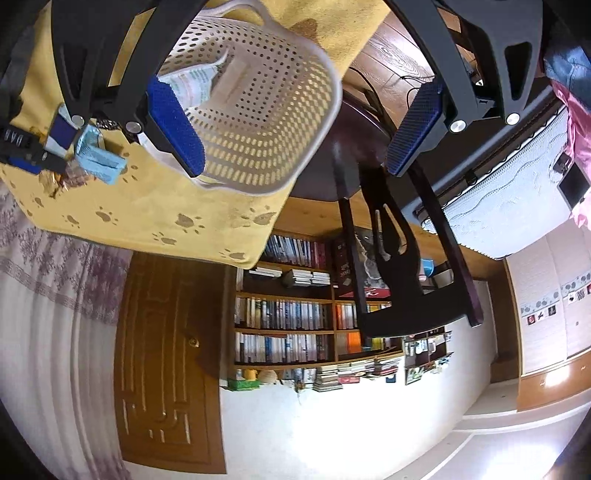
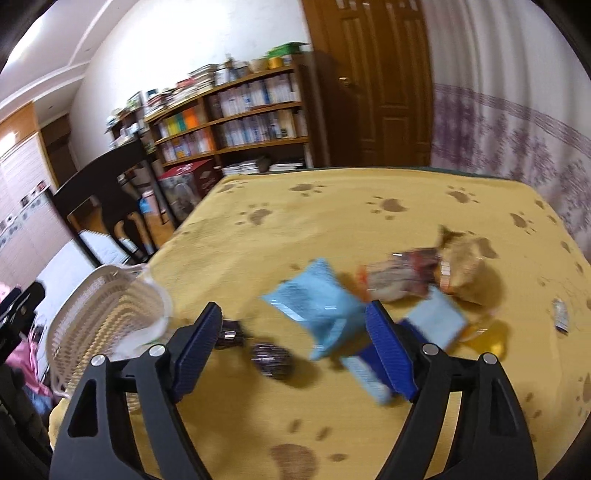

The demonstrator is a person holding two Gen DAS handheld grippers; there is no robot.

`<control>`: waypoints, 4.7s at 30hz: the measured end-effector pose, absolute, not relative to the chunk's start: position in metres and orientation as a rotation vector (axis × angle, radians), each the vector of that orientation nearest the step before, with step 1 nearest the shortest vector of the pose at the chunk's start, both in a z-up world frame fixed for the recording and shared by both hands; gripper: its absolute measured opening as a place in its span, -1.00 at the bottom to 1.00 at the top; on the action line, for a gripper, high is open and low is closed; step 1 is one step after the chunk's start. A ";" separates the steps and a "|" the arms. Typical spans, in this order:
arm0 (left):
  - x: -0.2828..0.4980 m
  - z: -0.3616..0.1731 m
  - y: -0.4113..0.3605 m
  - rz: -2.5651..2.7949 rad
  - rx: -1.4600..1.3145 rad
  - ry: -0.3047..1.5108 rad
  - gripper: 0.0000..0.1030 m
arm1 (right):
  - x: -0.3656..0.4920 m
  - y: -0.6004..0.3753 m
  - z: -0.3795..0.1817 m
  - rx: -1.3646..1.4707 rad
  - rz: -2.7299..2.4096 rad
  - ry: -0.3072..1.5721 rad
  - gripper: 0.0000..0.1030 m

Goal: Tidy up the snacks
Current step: 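Move the right gripper to the brown paper bag and grasp it, then lift the light blue bag with left gripper while right holds the brown bag, then carry the light blue bag into the basket and open the left gripper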

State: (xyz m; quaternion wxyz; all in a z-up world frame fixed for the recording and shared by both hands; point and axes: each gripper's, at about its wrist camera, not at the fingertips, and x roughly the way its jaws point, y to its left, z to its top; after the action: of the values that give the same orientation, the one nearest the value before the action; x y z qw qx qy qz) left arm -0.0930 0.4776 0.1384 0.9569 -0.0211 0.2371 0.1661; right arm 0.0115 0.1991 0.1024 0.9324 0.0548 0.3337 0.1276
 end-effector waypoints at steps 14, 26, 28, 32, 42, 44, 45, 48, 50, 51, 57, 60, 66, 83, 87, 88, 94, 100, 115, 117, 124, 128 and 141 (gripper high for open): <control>-0.073 0.127 0.429 0.233 0.039 0.535 0.94 | 0.052 0.103 0.090 0.172 0.094 0.709 0.70; -0.054 0.125 0.404 0.155 0.051 0.560 0.94 | 0.134 0.049 0.052 0.385 0.106 0.870 0.70; -0.051 0.125 0.402 0.149 0.050 0.565 0.94 | 0.145 0.048 0.045 0.399 0.110 0.896 0.70; -0.044 0.123 0.398 0.136 0.054 0.577 0.94 | 0.159 0.052 0.031 0.430 0.149 0.956 0.70; -0.025 0.117 0.374 0.071 0.082 0.613 0.94 | 0.164 0.061 0.021 0.380 0.156 0.971 0.26; -0.020 0.115 0.369 0.058 0.089 0.623 0.94 | 0.160 0.056 0.022 0.383 0.164 0.968 0.11; -0.019 0.114 0.367 0.053 0.091 0.627 0.94 | 0.159 0.055 0.022 0.389 0.165 0.966 0.09; -0.012 0.110 0.357 0.032 0.101 0.642 0.94 | 0.154 0.050 0.023 0.395 0.159 0.956 0.06; -0.009 0.108 0.352 0.022 0.108 0.648 0.94 | 0.150 0.047 0.024 0.395 0.150 0.947 0.06; -0.006 0.107 0.347 0.011 0.112 0.652 0.94 | 0.147 0.045 0.024 0.393 0.148 0.943 0.06; 0.010 0.098 0.320 -0.081 0.124 0.666 0.94 | 0.132 0.033 0.028 0.388 0.142 0.909 0.05; 0.026 0.091 0.301 -0.161 0.124 0.692 0.94 | 0.127 0.029 0.026 0.384 0.149 0.902 0.05; 0.057 0.075 0.267 -0.257 0.179 0.727 0.94 | 0.123 0.023 0.016 0.389 0.162 0.883 0.06; 0.118 0.015 0.253 -0.219 0.231 0.933 0.94 | 0.124 0.022 0.011 0.404 0.203 0.869 0.09; 0.120 0.015 0.265 -0.222 0.155 0.935 0.83 | 0.123 0.021 0.011 0.398 0.202 0.867 0.09; 0.119 0.015 0.266 -0.218 0.151 0.932 0.81 | 0.123 0.021 0.011 0.395 0.202 0.866 0.09; 0.113 0.023 0.270 -0.190 0.130 0.898 0.68 | 0.122 0.022 0.011 0.383 0.201 0.861 0.09; 0.099 0.044 0.272 -0.169 0.108 0.840 0.67 | 0.120 0.019 0.014 0.401 0.214 0.855 0.07; 0.043 0.119 0.294 -0.117 0.060 0.663 0.67 | 0.108 0.011 0.031 0.440 0.253 0.798 0.06; 0.035 0.126 0.303 -0.098 0.051 0.644 0.67 | 0.106 0.012 0.034 0.439 0.260 0.792 0.06; 0.004 0.141 0.349 0.039 0.028 0.587 0.67 | 0.101 0.017 0.041 0.431 0.278 0.775 0.06; -0.010 0.139 0.379 0.101 -0.003 0.585 0.68 | 0.098 0.021 0.044 0.426 0.289 0.769 0.06; -0.038 0.118 0.444 0.240 -0.091 0.616 0.86 | 0.080 0.041 0.050 0.398 0.340 0.763 0.06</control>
State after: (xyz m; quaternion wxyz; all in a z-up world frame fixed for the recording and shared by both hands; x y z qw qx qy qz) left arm -0.0377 0.4442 0.1180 0.9449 -0.0447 0.3021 0.1180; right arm 0.0803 0.0412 0.0503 0.8948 0.1919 0.3681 0.1642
